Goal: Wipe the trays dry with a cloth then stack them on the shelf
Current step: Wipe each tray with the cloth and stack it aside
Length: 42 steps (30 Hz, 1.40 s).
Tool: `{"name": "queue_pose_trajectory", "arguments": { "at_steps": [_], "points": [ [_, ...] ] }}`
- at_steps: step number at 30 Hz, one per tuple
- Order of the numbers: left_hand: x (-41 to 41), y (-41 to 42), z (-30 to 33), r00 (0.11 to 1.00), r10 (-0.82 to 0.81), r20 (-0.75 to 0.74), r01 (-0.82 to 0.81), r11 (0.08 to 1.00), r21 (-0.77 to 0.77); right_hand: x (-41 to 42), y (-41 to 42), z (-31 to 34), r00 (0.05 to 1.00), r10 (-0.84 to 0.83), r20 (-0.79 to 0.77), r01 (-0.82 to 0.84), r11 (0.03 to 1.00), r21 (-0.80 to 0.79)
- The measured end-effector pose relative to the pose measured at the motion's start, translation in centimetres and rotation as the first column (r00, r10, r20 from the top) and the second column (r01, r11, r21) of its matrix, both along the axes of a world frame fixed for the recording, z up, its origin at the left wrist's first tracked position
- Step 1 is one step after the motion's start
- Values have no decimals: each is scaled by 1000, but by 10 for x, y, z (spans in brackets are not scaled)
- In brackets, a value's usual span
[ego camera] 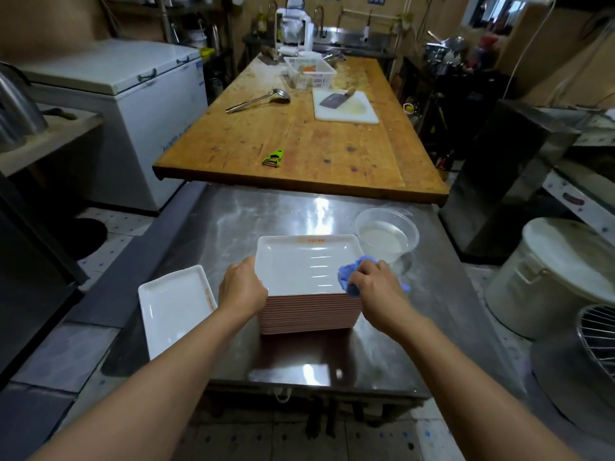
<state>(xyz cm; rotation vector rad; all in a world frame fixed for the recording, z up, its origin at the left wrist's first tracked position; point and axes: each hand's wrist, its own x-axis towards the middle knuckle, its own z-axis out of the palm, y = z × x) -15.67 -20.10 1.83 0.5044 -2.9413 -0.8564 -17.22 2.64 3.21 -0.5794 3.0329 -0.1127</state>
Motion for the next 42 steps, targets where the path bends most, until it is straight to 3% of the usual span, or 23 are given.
{"name": "queue_pose_trajectory", "arguments": {
  "at_steps": [2,4,6,8,13,16,21,28,30,32,35,39,42],
  "points": [
    [1,2,1,999,20,34,-18,998,-58,1,0,0,999,-46,-12,46,997,-68],
    [2,6,4,998,53,22,-50,991,-126,3,5,1,986,-154,-61,132,952,-275],
    [4,15,4,997,4,-83,-20,981,-195,5,11,7,961,-267,-64,191,817,-544],
    [4,28,2,973,-148,-175,107,969,-224,5,19,11,934,-359,0,256,666,-700],
    [0,55,-8,896,-432,-100,376,860,-347,-2,31,7,886,-391,249,426,475,-770],
    [2,58,-11,884,-442,-150,359,849,-388,1,35,2,878,-402,260,433,437,-788],
    [8,55,0,828,-498,-259,408,850,-333,5,37,5,850,-464,250,448,386,-806],
    [1,52,42,806,-460,-372,320,868,-381,9,24,34,824,-532,196,387,276,-880],
    [-1,52,61,813,-388,-434,282,915,-289,10,18,50,837,-524,157,328,252,-910],
    [-2,51,78,824,-272,-498,261,961,-92,12,10,69,853,-514,95,249,240,-938],
    [0,46,102,835,-85,-543,241,944,224,16,-7,99,866,-501,8,113,181,-977],
    [12,35,126,902,59,-427,244,747,618,21,-34,133,871,-458,-176,-70,240,-968],
    [25,31,135,916,96,-389,250,622,742,26,-57,147,878,-389,-279,-155,319,-935]
  ]
}}
